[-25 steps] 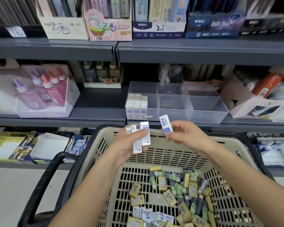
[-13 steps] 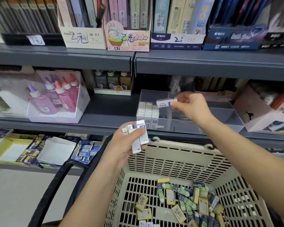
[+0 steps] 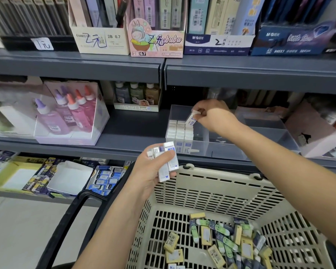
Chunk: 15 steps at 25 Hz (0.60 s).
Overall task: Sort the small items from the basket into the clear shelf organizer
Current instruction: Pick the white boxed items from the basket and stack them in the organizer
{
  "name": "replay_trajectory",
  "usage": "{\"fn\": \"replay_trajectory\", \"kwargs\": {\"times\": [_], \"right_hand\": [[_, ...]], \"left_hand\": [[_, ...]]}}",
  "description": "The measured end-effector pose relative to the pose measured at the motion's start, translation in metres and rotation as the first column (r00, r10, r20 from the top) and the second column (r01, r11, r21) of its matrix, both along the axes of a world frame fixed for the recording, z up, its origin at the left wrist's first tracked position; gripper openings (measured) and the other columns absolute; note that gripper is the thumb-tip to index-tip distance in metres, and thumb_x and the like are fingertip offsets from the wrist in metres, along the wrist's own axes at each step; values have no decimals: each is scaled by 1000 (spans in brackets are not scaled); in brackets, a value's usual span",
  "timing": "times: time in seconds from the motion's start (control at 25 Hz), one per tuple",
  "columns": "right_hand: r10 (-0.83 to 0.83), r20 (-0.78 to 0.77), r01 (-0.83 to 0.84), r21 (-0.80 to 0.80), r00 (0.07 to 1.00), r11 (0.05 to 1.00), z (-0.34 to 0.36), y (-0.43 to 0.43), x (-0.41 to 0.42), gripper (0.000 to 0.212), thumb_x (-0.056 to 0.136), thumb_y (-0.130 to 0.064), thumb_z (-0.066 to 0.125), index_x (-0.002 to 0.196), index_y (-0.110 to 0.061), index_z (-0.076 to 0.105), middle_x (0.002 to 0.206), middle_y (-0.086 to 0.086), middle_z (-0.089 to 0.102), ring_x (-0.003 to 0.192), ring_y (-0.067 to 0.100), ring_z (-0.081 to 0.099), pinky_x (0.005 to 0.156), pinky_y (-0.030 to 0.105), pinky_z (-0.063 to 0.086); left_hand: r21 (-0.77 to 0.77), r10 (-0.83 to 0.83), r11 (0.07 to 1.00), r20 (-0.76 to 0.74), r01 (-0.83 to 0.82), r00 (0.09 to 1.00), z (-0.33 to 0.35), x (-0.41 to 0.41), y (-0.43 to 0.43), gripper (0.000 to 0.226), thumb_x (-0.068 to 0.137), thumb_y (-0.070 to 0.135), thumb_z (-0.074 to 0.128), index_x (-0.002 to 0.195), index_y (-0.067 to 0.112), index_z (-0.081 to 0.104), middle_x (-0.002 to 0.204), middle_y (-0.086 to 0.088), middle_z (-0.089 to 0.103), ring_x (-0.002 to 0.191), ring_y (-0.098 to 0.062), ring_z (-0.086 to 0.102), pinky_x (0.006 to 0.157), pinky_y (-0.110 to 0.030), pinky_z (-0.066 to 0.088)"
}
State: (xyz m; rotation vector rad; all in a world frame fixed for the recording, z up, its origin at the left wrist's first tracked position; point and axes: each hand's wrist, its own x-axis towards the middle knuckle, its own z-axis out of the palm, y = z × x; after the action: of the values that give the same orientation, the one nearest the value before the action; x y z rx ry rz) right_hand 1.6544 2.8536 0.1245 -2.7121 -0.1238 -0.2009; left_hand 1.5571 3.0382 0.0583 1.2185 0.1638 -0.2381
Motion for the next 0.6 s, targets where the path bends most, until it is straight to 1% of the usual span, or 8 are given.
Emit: {"fn": "replay_trajectory", "kwargs": {"times": [0.12,0.24,0.32,0.4,0.48,0.56,0.6], "right_hand": [[-5,-38,4,-11,999,1000,4,2,1,17,90,-16,56,104,-15,66,107,9,67,98,29,61,89,35,50],[-27,-86,21,-72,996,997,11,-2,6,18,90,-16,55,105,-15,65,112,9,64,102,29,59,87,30,47],[-29,-105,19,-94,994,995,10,0,8,18,90,-14,54,103,-15,66,111,8,65,101,28,59,84,28,46],[-12,-133,4,-57,991,998,1,6,9,20,90,-9,51,100,-13,68,106,8,67,98,27,61,85,28,47],[4,-142,-4,4,990,1000,-8,11,9,21,91,-6,49,102,-11,67,105,9,68,98,27,63,92,30,47],[-10,-126,17,56,992,998,-13,12,10,18,90,-7,54,102,-12,65,105,7,69,98,27,63,92,35,48],[-29,-115,36,56,993,998,-15,11,11,15,88,-9,56,98,-16,65,103,4,69,97,25,63,90,36,50]], "left_hand": [[-14,2,1000,-4,-2,1000,-1,1,1,22,79,9,71,98,16,62,70,0,71,60,-17,68,51,-28,54],[-18,-5,1000,-5,5,1000,-1,0,1,22,79,9,71,98,16,62,71,-1,72,61,-17,68,51,-28,54],[-22,-7,1000,-2,7,1000,-2,1,1,22,79,9,71,98,16,62,73,-1,72,63,-17,68,52,-28,54],[-26,-8,1000,0,8,1000,-2,2,2,21,79,9,71,97,17,63,73,-1,72,63,-17,69,52,-29,54],[-26,-14,1000,2,14,1000,-3,2,1,21,79,9,71,97,17,63,73,-1,72,64,-17,69,52,-29,55],[-36,-14,999,-3,14,1000,-3,1,1,22,79,10,72,98,16,63,73,-1,72,64,-17,68,53,-29,54],[-44,-10,999,-7,10,1000,-3,2,2,22,79,10,72,98,16,62,73,-1,72,65,-17,68,53,-29,54]]}}
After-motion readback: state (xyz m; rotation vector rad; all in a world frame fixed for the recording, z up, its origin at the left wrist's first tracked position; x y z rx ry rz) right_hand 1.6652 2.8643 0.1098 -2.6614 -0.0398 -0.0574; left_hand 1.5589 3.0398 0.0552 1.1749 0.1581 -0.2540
